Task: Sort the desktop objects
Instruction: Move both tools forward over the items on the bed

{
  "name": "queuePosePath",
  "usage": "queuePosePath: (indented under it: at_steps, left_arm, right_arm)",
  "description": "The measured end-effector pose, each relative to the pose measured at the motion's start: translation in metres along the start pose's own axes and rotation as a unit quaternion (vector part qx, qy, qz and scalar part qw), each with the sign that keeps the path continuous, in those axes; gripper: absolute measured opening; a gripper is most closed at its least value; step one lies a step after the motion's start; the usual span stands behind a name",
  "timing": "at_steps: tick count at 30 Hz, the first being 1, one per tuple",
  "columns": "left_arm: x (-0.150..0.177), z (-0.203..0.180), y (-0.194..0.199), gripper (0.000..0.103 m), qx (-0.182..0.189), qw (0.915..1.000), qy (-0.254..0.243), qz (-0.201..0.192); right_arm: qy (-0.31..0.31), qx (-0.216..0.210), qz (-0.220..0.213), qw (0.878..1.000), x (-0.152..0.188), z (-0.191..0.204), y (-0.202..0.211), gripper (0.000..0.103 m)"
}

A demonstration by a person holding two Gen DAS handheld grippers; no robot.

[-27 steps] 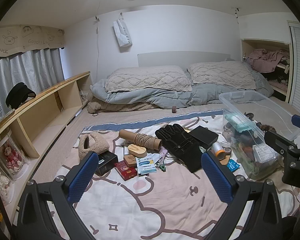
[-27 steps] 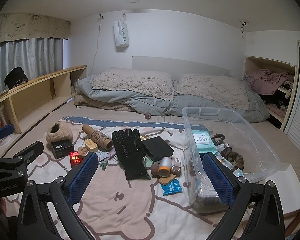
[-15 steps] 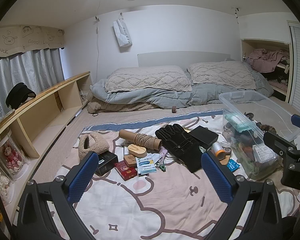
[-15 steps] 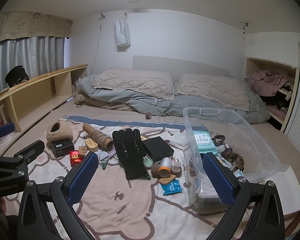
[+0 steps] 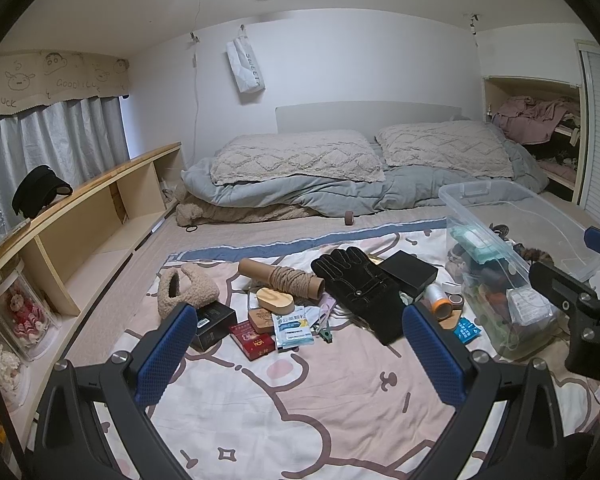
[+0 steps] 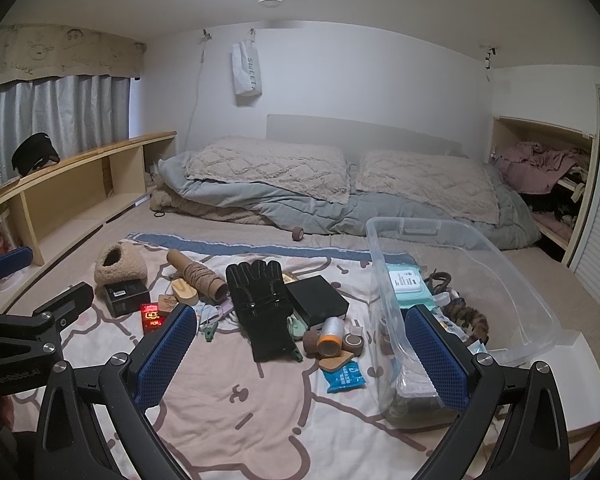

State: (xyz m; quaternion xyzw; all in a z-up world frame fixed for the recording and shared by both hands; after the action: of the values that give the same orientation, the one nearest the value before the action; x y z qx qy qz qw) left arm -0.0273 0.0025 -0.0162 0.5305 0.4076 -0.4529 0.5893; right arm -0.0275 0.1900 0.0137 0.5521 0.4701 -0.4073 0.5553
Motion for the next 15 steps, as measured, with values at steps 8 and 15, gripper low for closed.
queuePosePath:
  at_steps: [8,15]
  left_arm:
    - [-0.003,0.001,0.004,0.103,-0.005,0.9998,0.007,-0.016]
    - [-0.011,0.013,0.011,0.103,-0.016,0.9984,0.005,-0.054]
  right_arm:
    - [-0.012,-0.004,-0.013,1.000,-0.002,-0.002,0.005,0.103]
    - [-0.059,-0.029,-0.026,0.998,-0.005,-0.018,0.007,0.103]
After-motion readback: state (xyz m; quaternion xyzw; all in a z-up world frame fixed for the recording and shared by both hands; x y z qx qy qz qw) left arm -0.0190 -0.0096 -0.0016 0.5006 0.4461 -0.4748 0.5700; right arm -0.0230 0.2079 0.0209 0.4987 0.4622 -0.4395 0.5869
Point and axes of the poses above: each gripper's, at about its wrist camera, not at the fingertips, and y roughly against the way its jaws point, z to its left, x to its underside, the point moved 3 cm from there along -y, roughly the way its jaws point, and after that the axes turned 13 degrees about -z, right-handed, at the moved point
